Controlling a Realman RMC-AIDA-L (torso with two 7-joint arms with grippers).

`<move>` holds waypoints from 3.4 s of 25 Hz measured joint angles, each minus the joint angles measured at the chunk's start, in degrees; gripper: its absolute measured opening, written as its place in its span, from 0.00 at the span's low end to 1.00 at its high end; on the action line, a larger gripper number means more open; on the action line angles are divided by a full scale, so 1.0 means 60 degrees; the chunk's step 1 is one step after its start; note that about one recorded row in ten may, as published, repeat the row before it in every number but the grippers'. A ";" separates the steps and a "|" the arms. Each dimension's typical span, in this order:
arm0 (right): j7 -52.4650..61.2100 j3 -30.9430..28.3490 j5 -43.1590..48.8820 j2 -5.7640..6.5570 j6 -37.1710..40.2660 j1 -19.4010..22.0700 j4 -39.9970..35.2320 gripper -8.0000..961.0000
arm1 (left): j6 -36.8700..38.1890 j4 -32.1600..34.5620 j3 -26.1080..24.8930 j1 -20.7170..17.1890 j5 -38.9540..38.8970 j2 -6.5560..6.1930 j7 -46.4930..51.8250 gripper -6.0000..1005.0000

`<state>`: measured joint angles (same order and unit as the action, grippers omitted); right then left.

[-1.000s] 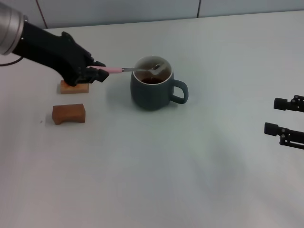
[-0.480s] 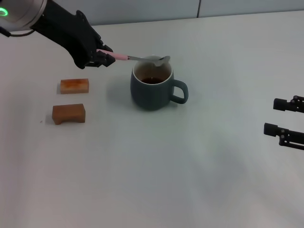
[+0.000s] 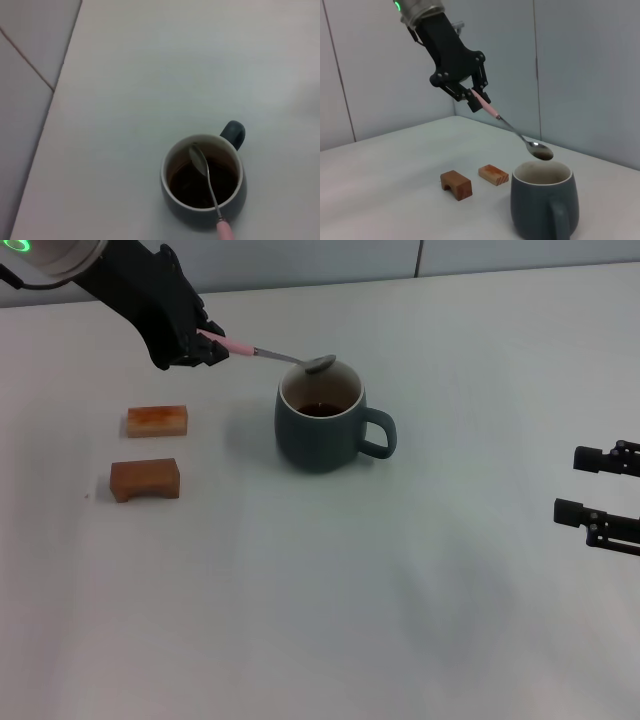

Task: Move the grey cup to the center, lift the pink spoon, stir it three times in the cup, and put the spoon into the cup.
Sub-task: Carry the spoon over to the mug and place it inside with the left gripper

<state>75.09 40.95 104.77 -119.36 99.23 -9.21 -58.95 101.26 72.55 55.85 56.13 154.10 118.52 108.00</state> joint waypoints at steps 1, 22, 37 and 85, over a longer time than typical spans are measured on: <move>0.0000 0.0000 0.0000 0.0000 0.0000 0.0000 0.0000 0.71 | 0.0000 0.0000 0.0000 0.0000 0.0000 0.0000 0.0000 0.15; -0.0004 0.0009 -0.0001 0.0000 0.0004 -0.0002 0.0069 0.71 | -0.1214 -0.1196 0.1415 0.0612 0.0553 0.0080 0.0075 0.16; -0.0043 0.0040 -0.0001 0.0001 -0.0045 -0.0056 0.0176 0.71 | -0.0881 -0.0387 0.2174 -0.0006 0.0287 0.0007 0.0570 0.16; -0.0053 0.0397 0.0130 0.0028 -0.0207 -0.0188 0.0377 0.71 | -0.0927 -0.0160 0.2340 0.0165 -0.0196 0.0086 0.0688 0.18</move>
<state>74.77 43.33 105.55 -119.18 97.99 -10.34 -56.69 95.70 71.59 69.89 57.12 152.92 119.03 112.12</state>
